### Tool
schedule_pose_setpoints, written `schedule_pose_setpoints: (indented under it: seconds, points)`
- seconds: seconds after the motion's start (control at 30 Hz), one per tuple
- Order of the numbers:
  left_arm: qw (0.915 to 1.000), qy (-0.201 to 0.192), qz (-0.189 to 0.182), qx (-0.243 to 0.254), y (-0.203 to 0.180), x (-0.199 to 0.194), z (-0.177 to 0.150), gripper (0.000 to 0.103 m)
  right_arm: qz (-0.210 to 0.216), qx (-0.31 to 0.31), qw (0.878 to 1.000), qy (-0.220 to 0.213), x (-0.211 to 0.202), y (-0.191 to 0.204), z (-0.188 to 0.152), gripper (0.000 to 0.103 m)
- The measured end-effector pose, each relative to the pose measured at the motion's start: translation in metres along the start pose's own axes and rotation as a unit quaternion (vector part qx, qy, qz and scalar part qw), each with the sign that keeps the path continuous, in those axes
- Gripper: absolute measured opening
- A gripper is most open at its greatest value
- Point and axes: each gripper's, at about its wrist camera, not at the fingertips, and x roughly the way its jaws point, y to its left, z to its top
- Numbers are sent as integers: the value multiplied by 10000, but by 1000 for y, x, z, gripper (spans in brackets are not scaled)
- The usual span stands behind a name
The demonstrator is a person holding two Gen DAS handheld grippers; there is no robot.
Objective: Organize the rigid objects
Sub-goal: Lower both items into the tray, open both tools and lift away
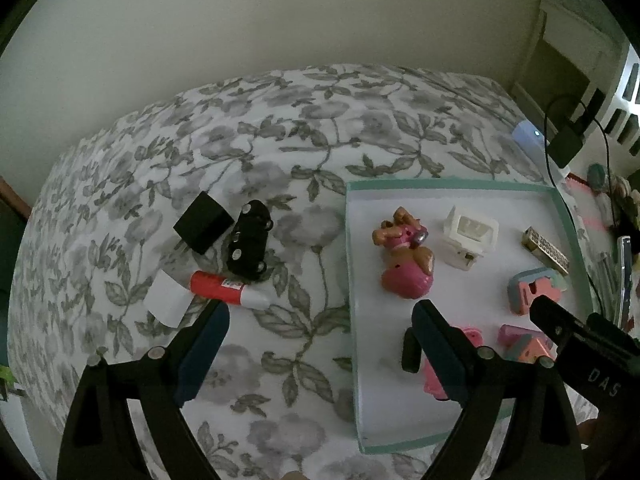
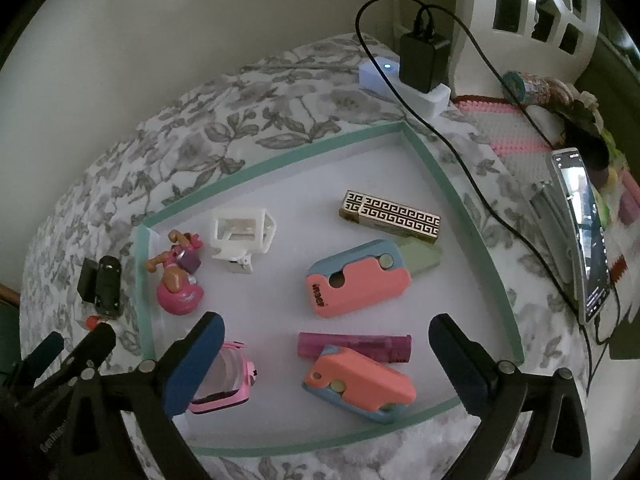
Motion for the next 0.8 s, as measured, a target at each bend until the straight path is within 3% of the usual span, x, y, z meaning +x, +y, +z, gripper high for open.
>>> schedule_pose_setpoints:
  seconds: [0.2,0.43,0.63,0.8]
  points:
    - [9996,10,-87,-274,19,-1,4,93,-10,-157,9999,-43,0,10,-1,103]
    - [9952,-15,25,-981,78,-2,9,93,187,-509,9985,-123,-4,41,-7,103]
    - [9850,-40,81,-1725,140,-2,7,93,412,-772,9960,-153,-7,73,-12,103]
    - [9686,-197,242,-2467,190,-7,1,99,602,-929,9937,-153,-7,97,-16,103]
